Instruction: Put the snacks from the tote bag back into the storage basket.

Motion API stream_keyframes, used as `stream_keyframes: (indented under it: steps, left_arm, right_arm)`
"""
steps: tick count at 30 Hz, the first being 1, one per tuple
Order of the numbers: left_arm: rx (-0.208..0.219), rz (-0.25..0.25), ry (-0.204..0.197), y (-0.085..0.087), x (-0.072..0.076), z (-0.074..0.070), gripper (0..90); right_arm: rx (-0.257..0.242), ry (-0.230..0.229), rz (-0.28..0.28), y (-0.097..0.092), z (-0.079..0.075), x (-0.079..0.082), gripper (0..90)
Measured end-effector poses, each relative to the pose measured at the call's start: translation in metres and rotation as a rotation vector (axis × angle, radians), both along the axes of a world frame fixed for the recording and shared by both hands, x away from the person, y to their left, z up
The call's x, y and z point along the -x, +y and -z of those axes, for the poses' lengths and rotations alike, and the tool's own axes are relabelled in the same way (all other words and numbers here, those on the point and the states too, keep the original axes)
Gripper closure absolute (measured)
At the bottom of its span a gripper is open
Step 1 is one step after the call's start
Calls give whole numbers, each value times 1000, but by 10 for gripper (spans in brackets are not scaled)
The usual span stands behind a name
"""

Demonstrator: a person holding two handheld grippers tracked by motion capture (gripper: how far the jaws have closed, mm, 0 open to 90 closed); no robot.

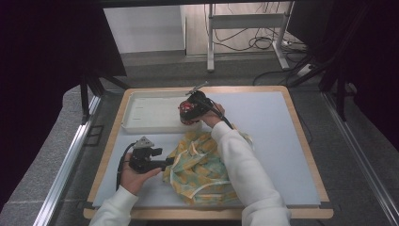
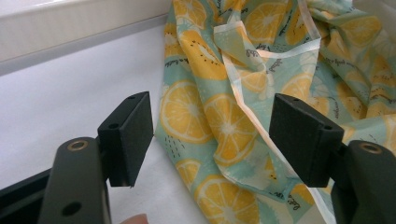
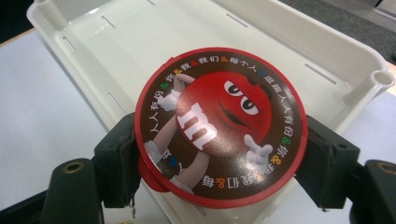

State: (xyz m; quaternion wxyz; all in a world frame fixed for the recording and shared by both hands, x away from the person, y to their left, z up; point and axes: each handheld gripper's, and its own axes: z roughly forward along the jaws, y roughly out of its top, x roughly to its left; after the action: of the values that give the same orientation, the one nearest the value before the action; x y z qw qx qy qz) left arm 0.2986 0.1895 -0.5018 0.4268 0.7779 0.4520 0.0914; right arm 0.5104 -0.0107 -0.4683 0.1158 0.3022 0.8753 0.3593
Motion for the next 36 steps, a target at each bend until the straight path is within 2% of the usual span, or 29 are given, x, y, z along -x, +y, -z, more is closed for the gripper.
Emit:
stream_keyframes:
  steps: [25, 30, 36]
  left_arm:
    - [-2, 3, 0, 1, 0, 0, 305]
    - [-3, 7, 2, 0, 0, 1, 306]
    - [-4, 7, 3, 0, 0, 1, 305]
  right_arm:
    - [37, 30, 6, -1, 20, -4, 254]
    - [51, 15, 22, -1, 21, -4, 249]
    - [-9, -5, 26, -4, 12, -2, 206]
